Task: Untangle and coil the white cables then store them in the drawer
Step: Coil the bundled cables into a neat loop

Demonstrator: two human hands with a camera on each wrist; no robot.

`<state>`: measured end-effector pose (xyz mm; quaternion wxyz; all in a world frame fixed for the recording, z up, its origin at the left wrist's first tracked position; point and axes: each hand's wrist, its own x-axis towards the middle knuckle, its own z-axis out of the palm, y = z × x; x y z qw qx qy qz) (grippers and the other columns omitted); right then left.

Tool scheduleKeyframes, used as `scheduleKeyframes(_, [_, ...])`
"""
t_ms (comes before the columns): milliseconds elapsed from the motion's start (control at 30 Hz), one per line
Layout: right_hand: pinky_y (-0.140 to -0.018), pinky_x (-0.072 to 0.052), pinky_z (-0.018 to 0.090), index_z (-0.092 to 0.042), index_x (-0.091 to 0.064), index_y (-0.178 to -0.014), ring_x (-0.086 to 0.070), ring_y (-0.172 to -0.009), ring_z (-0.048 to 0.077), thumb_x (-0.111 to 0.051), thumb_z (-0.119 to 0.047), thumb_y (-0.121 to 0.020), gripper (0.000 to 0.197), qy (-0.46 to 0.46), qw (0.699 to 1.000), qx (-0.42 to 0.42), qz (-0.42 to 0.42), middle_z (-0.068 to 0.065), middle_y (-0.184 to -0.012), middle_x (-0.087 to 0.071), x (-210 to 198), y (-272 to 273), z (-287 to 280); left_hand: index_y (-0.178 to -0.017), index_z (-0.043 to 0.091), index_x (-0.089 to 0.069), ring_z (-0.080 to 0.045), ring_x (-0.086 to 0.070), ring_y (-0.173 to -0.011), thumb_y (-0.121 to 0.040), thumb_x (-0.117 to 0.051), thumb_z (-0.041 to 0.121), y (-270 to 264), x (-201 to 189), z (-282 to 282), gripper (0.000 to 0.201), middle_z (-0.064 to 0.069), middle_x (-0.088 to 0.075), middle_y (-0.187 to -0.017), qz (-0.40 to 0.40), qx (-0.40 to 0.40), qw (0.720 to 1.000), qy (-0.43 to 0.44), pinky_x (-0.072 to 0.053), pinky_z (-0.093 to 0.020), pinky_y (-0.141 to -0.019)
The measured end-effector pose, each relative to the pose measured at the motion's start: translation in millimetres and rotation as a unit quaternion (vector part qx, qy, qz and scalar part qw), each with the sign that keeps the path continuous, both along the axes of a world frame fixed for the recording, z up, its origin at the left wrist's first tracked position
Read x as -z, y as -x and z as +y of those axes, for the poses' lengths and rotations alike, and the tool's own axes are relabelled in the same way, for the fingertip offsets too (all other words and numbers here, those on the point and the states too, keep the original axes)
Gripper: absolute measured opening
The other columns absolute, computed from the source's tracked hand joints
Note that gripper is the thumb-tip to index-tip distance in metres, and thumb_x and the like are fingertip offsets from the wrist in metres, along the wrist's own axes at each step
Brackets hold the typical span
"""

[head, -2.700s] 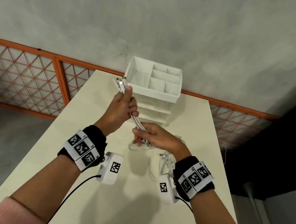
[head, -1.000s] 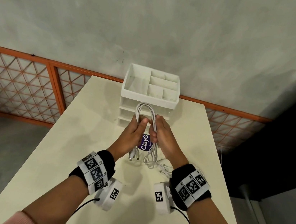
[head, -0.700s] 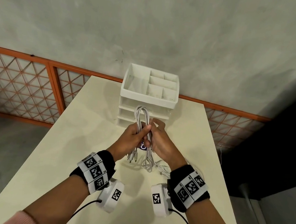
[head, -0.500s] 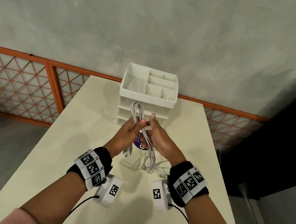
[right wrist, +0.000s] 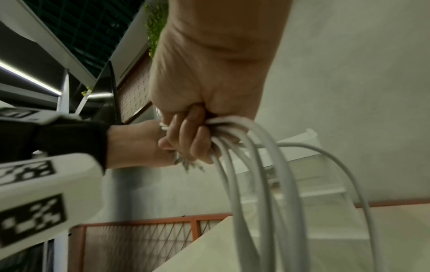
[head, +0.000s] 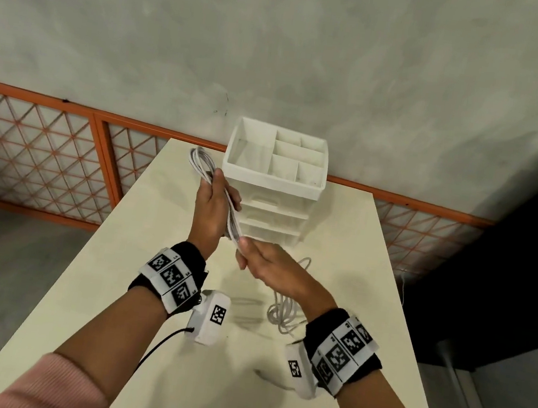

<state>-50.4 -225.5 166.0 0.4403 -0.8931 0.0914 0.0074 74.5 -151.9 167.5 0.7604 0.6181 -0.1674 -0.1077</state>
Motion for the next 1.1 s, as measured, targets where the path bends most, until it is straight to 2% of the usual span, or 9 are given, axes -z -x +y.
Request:
scheduleKeyframes(167, [-0.049,-0.04,0.017,-0.013,-0.057,-0.096,-0.04,-0.045,0.006,-0.023,-0.04,-0.102,0.044,-0.089,0.988,-0.07,0.101,-0.001,-0.057,-0.039,11,16,-13,-0.063,0.019,-0.036,-0.009,-0.038,-0.037,-0.103,-0.028,0.032,-7,-3,7,0.044,0.009,-0.036,-0.045,0.036,0.034,0.997,0.055,-0.025,-0.022,-0.037])
scheduleKeyframes(333, [-0.059,-0.042,0.022,-0.011,-0.061,-0.097,-0.046,-0.057,0.012,-0.033,-0.033,-0.101,0.036,-0.025,0.995,-0.023,0.093,0.001,-0.066,-0.046,1,28,-46,-0.057,0.025,-0.04,-0.011,-0.036,-0.039,-0.103,-0.029,0.037,-12,5,18,0.049,0.009,-0.036,-0.044,-0.009,0.106,0.994,0.014,-0.026,-0.019,-0.033])
scheduleKeyframes(433, [-0.066,-0.038,0.009,-0.013,-0.069,-0.103,-0.053,-0.064,-0.006,-0.046,-0.028,-0.098,0.028,0.046,0.998,-0.001,0.034,-0.025,-0.068,-0.062,-17,27,-56,-0.069,0.017,-0.039,-0.009,-0.035,-0.04,-0.103,-0.03,0.035,-11,2,19,0.04,0.005,-0.033,-0.05,-0.041,0.218,0.975,-0.021,-0.031,-0.019,-0.039])
scheduleKeyframes(500, [-0.059,-0.038,0.007,-0.009,-0.069,-0.108,-0.052,-0.059,-0.009,-0.052,-0.022,-0.096,0.025,0.081,0.996,-0.004,0.023,-0.027,-0.056,-0.059,-32,26,-56,-0.075,0.015,-0.039,-0.009,-0.032,-0.044,-0.103,-0.031,0.034,-9,-4,18,0.035,0.006,-0.033,-0.053,-0.042,0.295,0.954,-0.044,-0.031,-0.019,-0.046])
scheduleKeyframes(567, [-0.059,-0.04,0.01,-0.011,-0.071,-0.107,-0.053,-0.058,-0.003,-0.057,-0.022,-0.093,0.023,0.112,0.993,-0.028,0.01,-0.013,-0.059,-0.064,-42,22,-52,-0.077,0.016,-0.041,-0.009,-0.03,-0.048,-0.103,-0.031,0.034,-6,-9,16,0.033,0.007,-0.032,-0.055,-0.031,0.354,0.932,-0.069,-0.032,-0.018,-0.05])
scheduleKeyframes(633, [-0.068,-0.05,0.024,-0.018,-0.072,-0.105,-0.057,-0.063,0.004,-0.06,-0.027,-0.09,0.021,0.146,0.988,-0.044,0.007,0.003,-0.074,-0.071,-49,16,-46,-0.075,0.018,-0.043,-0.008,-0.029,-0.048,-0.102,-0.032,0.036,0,-13,12,0.035,0.008,-0.032,-0.055,-0.01,0.374,0.923,-0.095,-0.032,-0.017,-0.049])
scheduleKeyframes(733, [-0.076,-0.053,0.041,-0.024,-0.071,-0.096,-0.063,-0.073,0.015,-0.063,-0.03,-0.086,0.014,0.193,0.981,-0.026,-0.003,0.002,-0.075,-0.07,-57,13,-39,-0.067,0.019,-0.043,-0.007,-0.024,-0.045,-0.101,-0.036,0.039,10,-15,6,0.04,0.009,-0.028,-0.051,0.028,0.353,0.929,-0.106,-0.027,-0.019,-0.047])
scheduleKeyframes(900, [-0.073,-0.052,0.049,-0.028,-0.036,-0.086,-0.063,-0.077,0.024,-0.071,-0.025,-0.08,0.036,0.179,0.982,0.005,-0.051,-0.001,-0.085,-0.062,-64,13,-29,-0.076,0.012,-0.054,-0.01,-0.05,-0.055,-0.101,-0.037,0.036,21,-16,4,0.038,0.006,-0.053,-0.057,-0.001,0.312,0.943,-0.117,-0.042,-0.021,-0.056])
scheduleKeyframes(1100, [-0.062,-0.049,0.039,-0.018,-0.029,-0.086,-0.057,-0.061,0.024,-0.075,-0.015,-0.074,0.048,0.193,0.977,0.015,-0.092,0.004,-0.07,-0.057,-70,8,-19,-0.08,0.009,-0.059,-0.018,-0.068,-0.052,-0.103,-0.031,0.026,32,-25,8,0.04,-0.006,-0.069,-0.059,0.011,0.349,0.928,-0.13,-0.054,-0.023,-0.052])
